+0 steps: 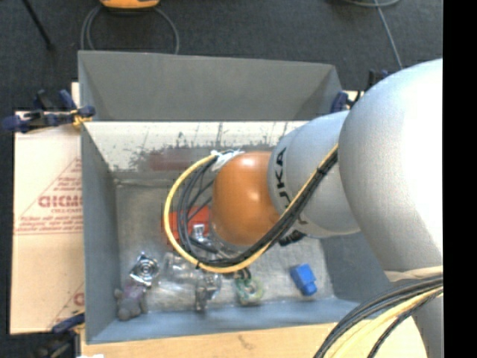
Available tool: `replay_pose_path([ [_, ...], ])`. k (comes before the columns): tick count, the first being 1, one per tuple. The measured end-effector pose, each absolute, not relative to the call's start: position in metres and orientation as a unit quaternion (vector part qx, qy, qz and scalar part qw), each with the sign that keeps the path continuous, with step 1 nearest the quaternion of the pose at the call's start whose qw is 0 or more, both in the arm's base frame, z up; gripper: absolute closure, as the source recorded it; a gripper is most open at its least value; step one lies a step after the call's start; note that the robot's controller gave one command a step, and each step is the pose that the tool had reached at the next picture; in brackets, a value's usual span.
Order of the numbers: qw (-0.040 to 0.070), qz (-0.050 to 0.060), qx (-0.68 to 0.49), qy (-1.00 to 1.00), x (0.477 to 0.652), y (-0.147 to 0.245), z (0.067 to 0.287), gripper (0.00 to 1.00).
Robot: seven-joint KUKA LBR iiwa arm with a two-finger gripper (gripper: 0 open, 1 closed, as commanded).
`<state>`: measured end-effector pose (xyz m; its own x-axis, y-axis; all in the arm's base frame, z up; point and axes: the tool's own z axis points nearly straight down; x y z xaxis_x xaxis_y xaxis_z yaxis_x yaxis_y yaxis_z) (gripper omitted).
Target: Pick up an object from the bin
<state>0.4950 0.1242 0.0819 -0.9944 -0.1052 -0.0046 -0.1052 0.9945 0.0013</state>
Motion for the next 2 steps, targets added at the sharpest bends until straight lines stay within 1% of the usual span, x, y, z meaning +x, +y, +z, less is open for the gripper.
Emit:
replay_pose_path([
  [1, 0.003, 0.001, 0.009, 1.000, 0.495, 0.125, 0.101, 0.00],
  [2, 0.003, 0.001, 0.067, 0.998, 0.499, 0.125, 0.114, 0.00],
])
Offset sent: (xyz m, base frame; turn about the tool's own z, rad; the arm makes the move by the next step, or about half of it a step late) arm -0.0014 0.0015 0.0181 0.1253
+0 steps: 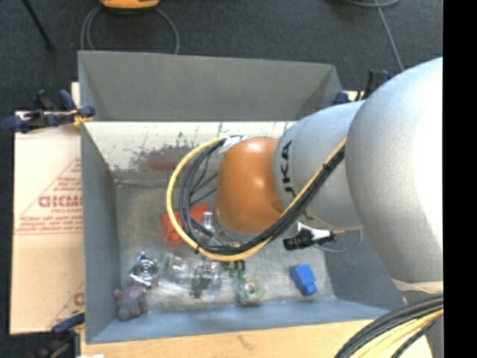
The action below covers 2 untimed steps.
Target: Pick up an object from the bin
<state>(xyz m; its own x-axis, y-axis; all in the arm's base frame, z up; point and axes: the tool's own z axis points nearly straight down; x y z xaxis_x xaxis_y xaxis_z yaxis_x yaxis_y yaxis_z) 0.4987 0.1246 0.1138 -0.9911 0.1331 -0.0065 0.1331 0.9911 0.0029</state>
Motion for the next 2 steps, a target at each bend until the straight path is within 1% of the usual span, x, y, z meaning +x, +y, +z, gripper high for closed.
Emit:
replay_pose_path([
  [1, 0.001, 0.002, 0.178, 0.984, 0.4873, 0.1259, 0.0746, 0.00],
  [2, 0.001, 0.001, 0.177, 0.984, 0.4881, 0.1261, 0.0759, 0.00],
])
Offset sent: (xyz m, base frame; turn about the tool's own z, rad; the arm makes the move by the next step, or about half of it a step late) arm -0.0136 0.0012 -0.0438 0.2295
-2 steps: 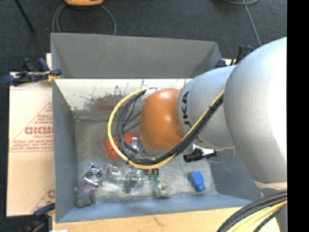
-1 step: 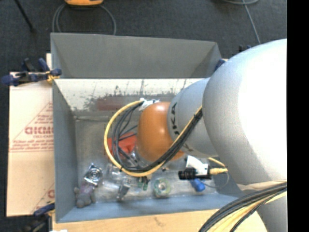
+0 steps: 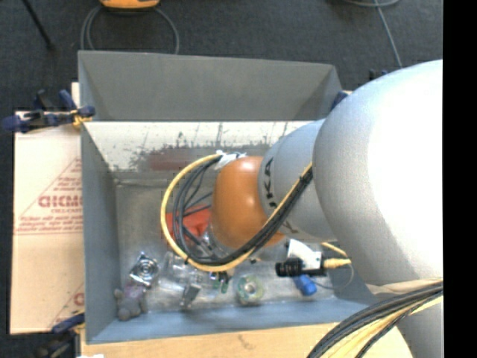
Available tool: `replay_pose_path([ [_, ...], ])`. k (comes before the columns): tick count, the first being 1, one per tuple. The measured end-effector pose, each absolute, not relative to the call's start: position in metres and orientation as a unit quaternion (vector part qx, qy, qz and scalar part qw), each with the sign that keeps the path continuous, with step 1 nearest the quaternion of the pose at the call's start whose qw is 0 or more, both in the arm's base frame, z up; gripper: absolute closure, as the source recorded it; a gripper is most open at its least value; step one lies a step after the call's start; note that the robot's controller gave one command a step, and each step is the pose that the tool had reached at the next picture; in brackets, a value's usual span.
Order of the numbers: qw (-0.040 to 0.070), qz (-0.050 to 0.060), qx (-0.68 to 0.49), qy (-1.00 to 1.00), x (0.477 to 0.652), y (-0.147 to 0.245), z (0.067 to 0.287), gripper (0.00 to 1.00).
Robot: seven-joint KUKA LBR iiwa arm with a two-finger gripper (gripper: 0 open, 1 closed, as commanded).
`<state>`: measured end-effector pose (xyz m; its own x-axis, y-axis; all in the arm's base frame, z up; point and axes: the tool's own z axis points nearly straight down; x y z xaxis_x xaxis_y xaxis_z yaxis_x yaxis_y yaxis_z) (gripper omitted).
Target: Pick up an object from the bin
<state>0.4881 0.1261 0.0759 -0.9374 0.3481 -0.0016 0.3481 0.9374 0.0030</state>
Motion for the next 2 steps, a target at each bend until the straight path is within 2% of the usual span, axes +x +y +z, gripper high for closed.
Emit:
replay_pose_path([
  [1, 0.003, 0.002, 0.177, 0.984, 0.489, 0.126, 0.078, 1.00],
  [2, 0.001, 0.001, 0.176, 0.984, 0.490, 0.126, 0.107, 1.00],
])
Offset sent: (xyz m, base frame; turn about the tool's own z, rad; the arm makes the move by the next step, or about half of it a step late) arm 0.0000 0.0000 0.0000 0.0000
